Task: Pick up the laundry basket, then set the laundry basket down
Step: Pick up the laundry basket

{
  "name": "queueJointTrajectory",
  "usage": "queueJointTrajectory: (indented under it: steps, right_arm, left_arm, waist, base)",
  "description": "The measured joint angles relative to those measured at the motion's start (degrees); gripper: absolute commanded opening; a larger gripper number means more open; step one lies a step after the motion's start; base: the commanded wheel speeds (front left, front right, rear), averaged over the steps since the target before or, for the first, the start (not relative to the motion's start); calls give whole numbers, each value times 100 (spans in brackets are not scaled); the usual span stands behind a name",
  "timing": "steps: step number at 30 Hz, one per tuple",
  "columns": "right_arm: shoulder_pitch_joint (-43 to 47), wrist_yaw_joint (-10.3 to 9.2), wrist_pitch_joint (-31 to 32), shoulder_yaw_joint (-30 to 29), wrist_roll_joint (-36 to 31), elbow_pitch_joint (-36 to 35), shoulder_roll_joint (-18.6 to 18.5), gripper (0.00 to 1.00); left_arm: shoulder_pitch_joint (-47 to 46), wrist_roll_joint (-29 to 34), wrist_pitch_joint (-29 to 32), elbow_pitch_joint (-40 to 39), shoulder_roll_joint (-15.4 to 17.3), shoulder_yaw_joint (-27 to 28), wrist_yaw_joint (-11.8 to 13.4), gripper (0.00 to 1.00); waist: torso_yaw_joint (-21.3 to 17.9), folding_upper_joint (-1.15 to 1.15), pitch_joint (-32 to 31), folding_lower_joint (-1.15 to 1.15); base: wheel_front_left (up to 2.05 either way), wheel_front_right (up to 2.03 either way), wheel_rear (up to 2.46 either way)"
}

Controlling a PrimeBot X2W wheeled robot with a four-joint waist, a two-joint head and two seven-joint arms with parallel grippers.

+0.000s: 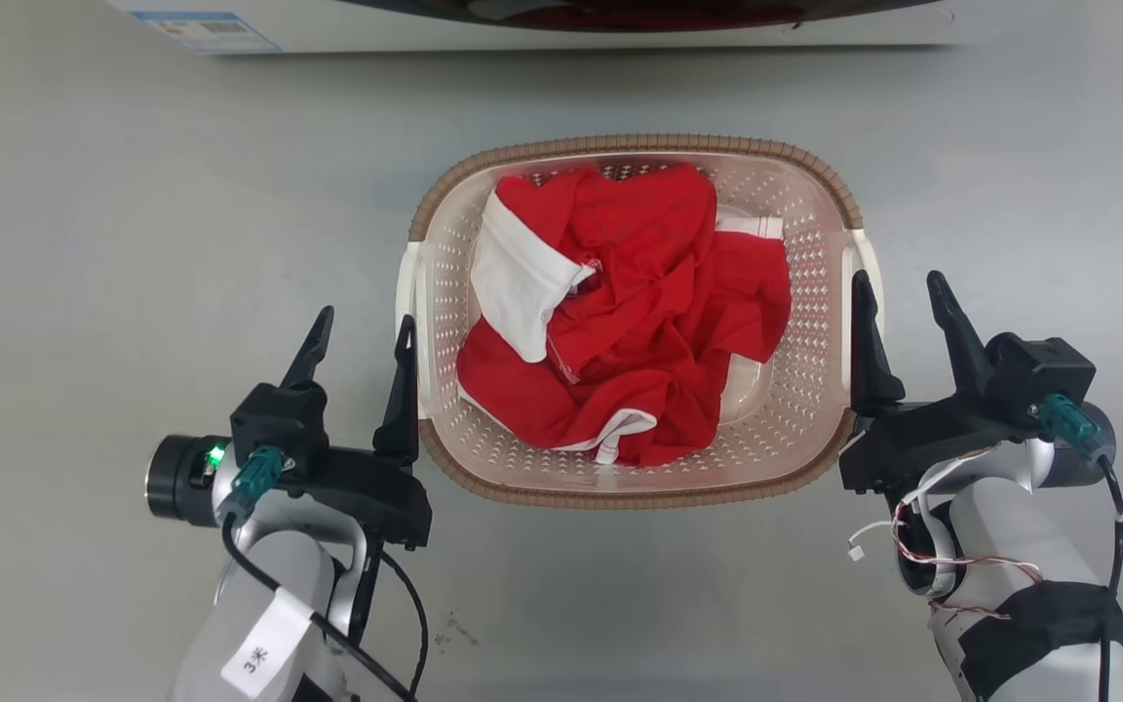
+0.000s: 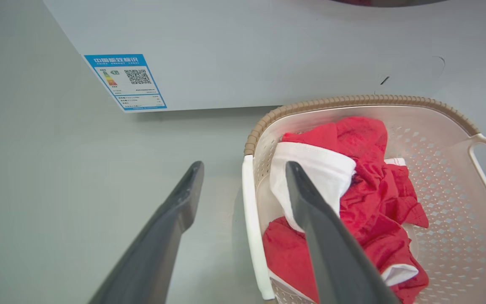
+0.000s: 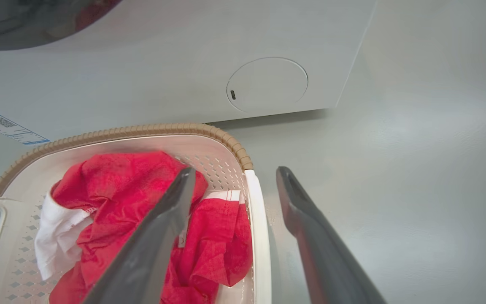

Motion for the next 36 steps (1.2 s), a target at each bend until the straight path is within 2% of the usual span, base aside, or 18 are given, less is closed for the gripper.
queueJointTrajectory:
  steps: [22,35,36]
  right_arm:
    - [-781,66,0,4,-49,760,3,100]
    - [-988,118,0,90,-118,1205,12,100]
    - [-1009,118,0,108,-147,1226,12,97]
  left_arm:
    - [-990,10,0,1352,-55,-253,-178,100]
    - [-1306,-219,0,1980,-88,-408,-328,100]
    - [-1325,-271,0,2009,-88,-438,-331,100]
  waist:
    - [15,-1,904,0]
    - [47,-1,1037,0]
    - [47,-1,1042,-1]
  base:
    - [0,0,0]
    - [0,0,0]
    - [0,0,0]
